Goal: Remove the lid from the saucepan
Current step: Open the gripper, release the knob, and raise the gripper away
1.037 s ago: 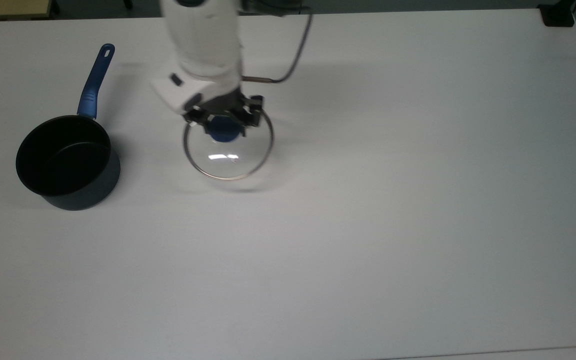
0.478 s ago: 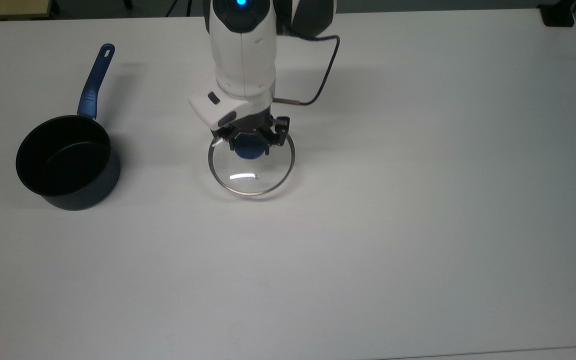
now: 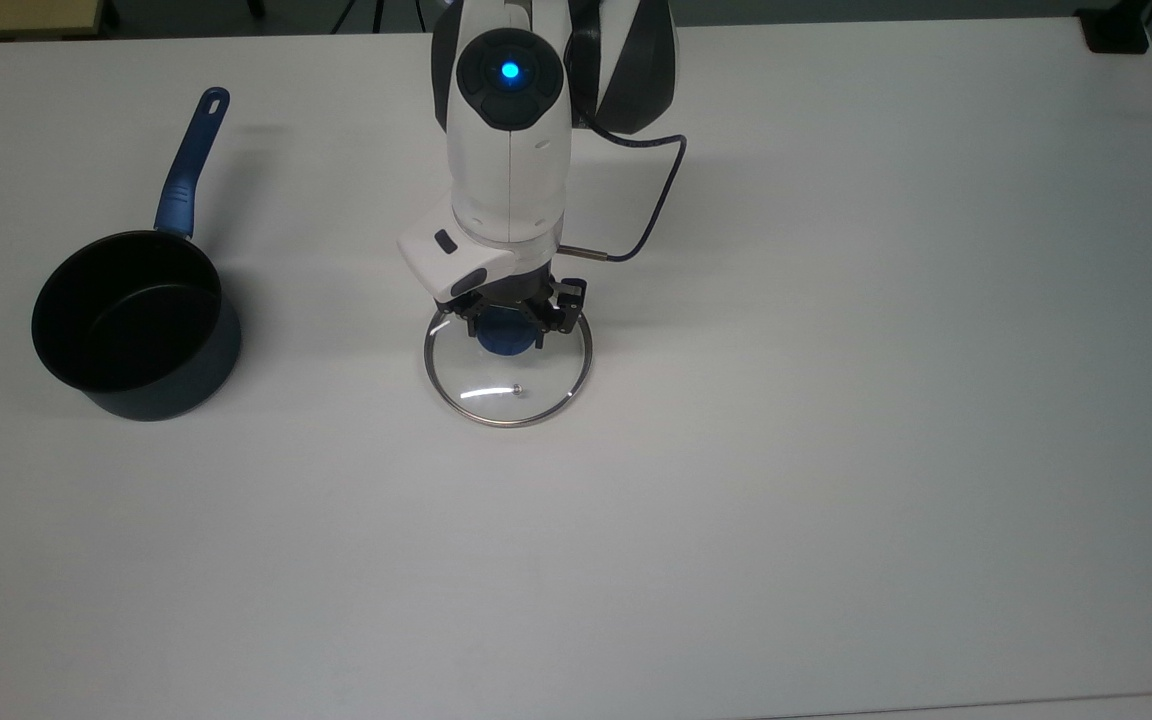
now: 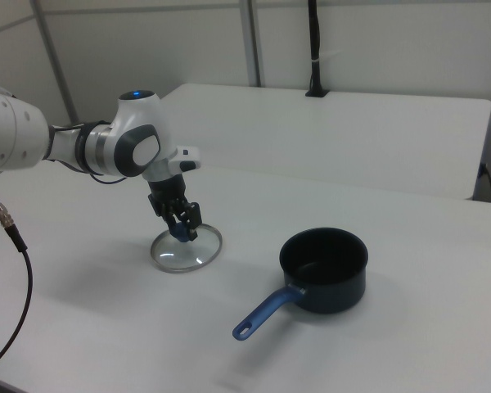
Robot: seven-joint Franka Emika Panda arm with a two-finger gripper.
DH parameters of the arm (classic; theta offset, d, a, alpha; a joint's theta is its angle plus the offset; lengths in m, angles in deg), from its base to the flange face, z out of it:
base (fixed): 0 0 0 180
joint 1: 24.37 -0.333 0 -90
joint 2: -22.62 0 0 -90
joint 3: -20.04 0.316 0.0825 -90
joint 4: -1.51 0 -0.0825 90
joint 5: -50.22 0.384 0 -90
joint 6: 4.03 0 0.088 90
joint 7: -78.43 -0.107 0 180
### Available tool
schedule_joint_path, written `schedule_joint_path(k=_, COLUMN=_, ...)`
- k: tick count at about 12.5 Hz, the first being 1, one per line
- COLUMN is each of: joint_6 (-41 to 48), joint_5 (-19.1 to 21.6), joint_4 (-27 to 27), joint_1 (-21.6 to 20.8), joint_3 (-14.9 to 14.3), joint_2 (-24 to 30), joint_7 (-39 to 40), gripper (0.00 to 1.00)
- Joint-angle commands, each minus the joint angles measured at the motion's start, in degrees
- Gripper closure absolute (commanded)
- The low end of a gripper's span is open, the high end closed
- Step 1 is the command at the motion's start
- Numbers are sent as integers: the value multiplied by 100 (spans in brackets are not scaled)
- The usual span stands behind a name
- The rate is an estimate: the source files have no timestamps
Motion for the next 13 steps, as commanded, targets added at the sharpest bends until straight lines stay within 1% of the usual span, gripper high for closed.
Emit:
schedule_joint_path(k=1, joint_6=-50, joint_5=-111, joint_4=-9, joint_1=-37, joint_3=-2, joint_2=28, joint_7=-201, gripper=18)
schedule_joint_path(k=2, joint_6=-7, joint_5=-111, joint_4=-18, joint_1=-36, joint_3=-2, joint_2=37, joint_7=-201, gripper=0)
schedule_joint_path(k=4, joint_6=177, joint_5=-111, joint_4=-27, joint_1=-2, joint_3=-11, joint_2=124, joint_7=-139, gripper=0)
schedule_joint_path(k=5, joint_6=491, joint_5=-128, joint_4=-149, joint_1=25, joint_3=-2, joint_2=264, joint_7=-61, gripper=0)
schedule_joint_path(k=7, joint_6=1229, joint_5=-129, joint_4=-159, joint_1=104, joint_3=-2, joint_2=764, joint_7=308, gripper=0)
schedule_joint_path(k=8, joint_6=1529, joint_5=-163, joint_4=-159, joint_1=252, joint_3=-11, joint_2=993, joint_7=327, gripper=0)
schedule_joint_path(k=9, joint_6=1654, joint_5=-294, joint_4=-150, joint_1=401, joint_3=-2, joint_2=1178, joint_7=327, gripper=0)
schedule_joint_path(k=10, joint_6=1751, joint_5=-409, joint_4=-150, joint_1=655, joint_3=24, joint_2=1353, joint_7=335, gripper=0)
schedule_joint_path(k=11, joint_6=1786, joint_5=-505, joint_4=-150, joint_1=1032, joint_3=242, joint_2=1538, joint_7=344, gripper=0)
schedule_joint_path(k=12, joint_6=1865, joint_5=-628, joint_4=-132, joint_1=1480, joint_3=523, joint_2=1714, joint_7=414, gripper=0)
schedule_joint_path(k=13, joint_6=1979, joint_5=-708, joint_4=-132, joint_1=1780, joint_3=752, joint_2=1803, joint_7=623, gripper=0)
